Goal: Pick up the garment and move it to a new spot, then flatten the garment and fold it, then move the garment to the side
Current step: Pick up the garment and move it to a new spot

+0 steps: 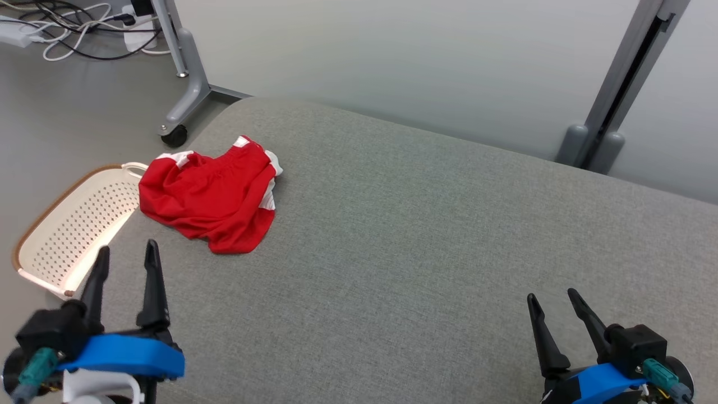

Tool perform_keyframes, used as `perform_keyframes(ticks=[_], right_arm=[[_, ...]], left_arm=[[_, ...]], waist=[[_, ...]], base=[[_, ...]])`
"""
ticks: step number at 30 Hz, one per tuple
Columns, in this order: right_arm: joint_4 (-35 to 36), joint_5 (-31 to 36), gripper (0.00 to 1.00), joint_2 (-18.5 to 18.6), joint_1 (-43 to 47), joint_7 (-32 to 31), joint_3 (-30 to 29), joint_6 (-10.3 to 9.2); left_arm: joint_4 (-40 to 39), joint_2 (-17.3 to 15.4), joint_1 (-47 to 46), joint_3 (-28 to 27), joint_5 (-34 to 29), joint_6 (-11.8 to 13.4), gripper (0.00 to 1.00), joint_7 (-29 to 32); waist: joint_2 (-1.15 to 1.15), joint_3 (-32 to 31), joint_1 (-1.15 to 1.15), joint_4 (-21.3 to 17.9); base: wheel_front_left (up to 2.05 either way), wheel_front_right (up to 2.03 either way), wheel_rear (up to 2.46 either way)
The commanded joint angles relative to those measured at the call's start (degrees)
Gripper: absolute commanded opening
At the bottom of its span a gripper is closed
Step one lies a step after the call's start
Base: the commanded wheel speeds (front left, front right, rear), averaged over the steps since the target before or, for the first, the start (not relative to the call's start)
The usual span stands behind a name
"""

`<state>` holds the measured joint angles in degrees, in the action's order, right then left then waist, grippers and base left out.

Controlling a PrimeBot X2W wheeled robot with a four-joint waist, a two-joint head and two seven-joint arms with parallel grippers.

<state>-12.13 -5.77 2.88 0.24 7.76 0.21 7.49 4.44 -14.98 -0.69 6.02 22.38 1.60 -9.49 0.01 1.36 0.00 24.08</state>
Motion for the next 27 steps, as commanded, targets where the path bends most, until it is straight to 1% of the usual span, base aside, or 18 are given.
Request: perform_keyframes(ticks=[1,4,7,9,12,14,17,18,21,23,24,27], right_arm=[[0.46,0.03,1.0,0.08,-0.8,-0.02,0.06,0.0],[1.36,0.27,1.0,0.08,-1.28,-0.39,0.07,0.0],[2.29,0.56,1.0,0.36,-1.91,-0.83,0.45,0.0],[3.13,0.78,1.0,0.63,-2.65,-1.15,0.88,0.0],[4.36,0.98,1.0,1.16,-3.74,-1.91,1.34,0.0],[5.26,1.12,1.0,1.7,-4.52,-2.57,2.02,0.0],[6.76,1.29,1.0,2.58,-5.68,-3.48,2.58,0.0],[8.04,1.38,1.0,3.27,-6.4,-4.12,2.73,0.0],[10.0,1.8,1.0,4.3,-7.43,-5.23,3.41,0.0],[11.53,1.83,1.0,5.02,-8.21,-5.93,3.51,0.0],[12.33,1.92,1.0,5.37,-8.51,-6.17,3.68,0.0],[14.58,1.6,1.0,6.42,-9.42,-7.06,4.07,0.0]], left_arm=[[-1.13,-0.56,-1.52,-0.84,0.66,0.58,1.0,1.6],[-3.77,-1.98,-4.94,-2.96,2.56,1.64,1.0,6.07],[-3.72,-3.88,-8.84,-4.72,4.02,2.45,1.0,10.7],[-2.18,-5.64,-11.81,-5.65,4.86,2.62,1.0,14.03],[0.89,-7.11,-16.45,-6.66,7.03,1.92,1.0,17.63],[3.5,-8.71,-19.1,-7.53,7.74,1.69,1.0,19.52],[7.65,-9.64,-22.44,-8.66,9.16,2.18,1.0,21.39],[9.91,-10.15,-24.53,-9.63,10.39,2.46,1.0,22.93],[12.81,-11.27,-27.15,-10.48,11.82,2.49,1.0,25.2],[14.18,-11.53,-28.98,-11.48,13.51,2.33,1.0,26.48],[14.95,-12.22,-29.73,-11.9,13.64,2.45,1.0,27.2],[17.95,-13.39,-32.59,-13.1,16.0,1.63,1.0,29.44]], waist=[[-0.01,0.34,0.0,-0.43],[-0.01,1.6,0.0,-1.59],[-0.01,3.53,0.0,-3.0],[-0.01,5.35,0.0,-4.25],[-0.01,8.2,0.0,-6.13],[-0.01,10.43,0.0,-7.54],[-0.01,13.74,0.0,-9.73],[-0.01,16.03,0.0,-10.99],[-0.01,19.43,0.0,-12.86],[-0.01,21.75,0.0,-13.88],[-0.01,22.87,0.0,-14.44],[-0.01,26.04,0.0,-16.07]], base=[[0.0,0.0,0.0],[0.0,0.0,0.0],[0.0,0.0,0.0],[0.0,0.0,0.0],[0.0,0.0,0.0],[0.0,0.0,0.0],[0.0,0.0,0.0],[0.0,0.0,0.0],[0.0,0.0,0.0],[0.0,0.0,0.0],[0.0,0.0,0.0],[0.0,0.0,0.0]])
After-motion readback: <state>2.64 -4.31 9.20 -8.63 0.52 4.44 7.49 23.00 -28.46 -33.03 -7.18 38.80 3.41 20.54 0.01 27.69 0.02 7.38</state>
